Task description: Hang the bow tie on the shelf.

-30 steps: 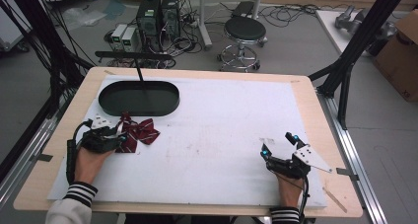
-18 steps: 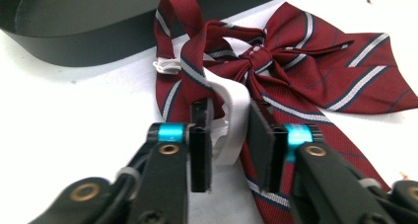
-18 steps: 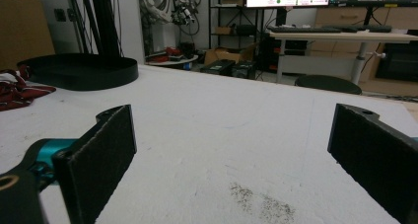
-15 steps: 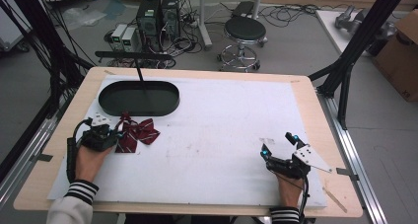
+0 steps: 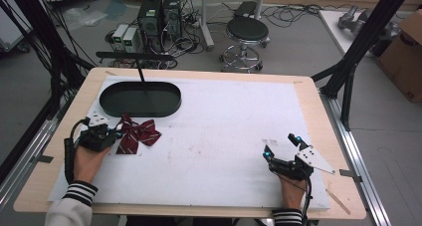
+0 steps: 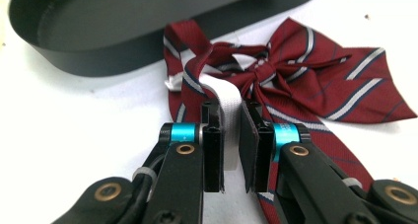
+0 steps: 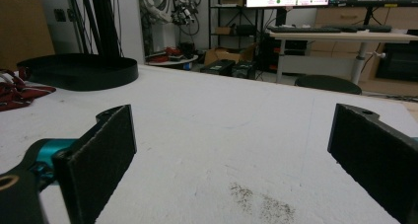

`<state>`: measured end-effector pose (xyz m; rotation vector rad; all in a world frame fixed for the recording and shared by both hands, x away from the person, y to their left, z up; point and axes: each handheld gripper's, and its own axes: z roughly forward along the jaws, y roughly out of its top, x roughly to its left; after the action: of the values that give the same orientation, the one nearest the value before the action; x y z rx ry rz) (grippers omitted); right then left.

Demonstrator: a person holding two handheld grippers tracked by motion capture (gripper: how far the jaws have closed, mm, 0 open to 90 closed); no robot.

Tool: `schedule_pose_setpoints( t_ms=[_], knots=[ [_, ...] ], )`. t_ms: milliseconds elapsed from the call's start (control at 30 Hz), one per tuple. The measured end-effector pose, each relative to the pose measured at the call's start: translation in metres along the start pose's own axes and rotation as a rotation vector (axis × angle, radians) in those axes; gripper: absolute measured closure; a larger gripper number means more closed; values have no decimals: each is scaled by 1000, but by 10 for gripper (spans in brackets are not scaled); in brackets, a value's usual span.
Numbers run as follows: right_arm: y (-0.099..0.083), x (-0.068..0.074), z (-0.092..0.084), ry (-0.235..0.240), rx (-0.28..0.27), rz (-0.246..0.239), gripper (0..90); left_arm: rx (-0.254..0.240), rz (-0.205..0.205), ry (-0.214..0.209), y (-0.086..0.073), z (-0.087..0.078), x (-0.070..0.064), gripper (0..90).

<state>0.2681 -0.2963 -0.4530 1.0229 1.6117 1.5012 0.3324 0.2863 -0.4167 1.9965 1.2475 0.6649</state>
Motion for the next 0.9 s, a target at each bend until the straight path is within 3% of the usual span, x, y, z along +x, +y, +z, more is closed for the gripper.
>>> schedule_pose_setpoints(
  t_ms=[500,900],
  knots=[
    [0,0,0,0,0,1,33,-156,26,-9,34,-31,5,808],
    [0,0,0,-1,0,2,33,-240,90,-8,75,-48,6,808]
  ],
)
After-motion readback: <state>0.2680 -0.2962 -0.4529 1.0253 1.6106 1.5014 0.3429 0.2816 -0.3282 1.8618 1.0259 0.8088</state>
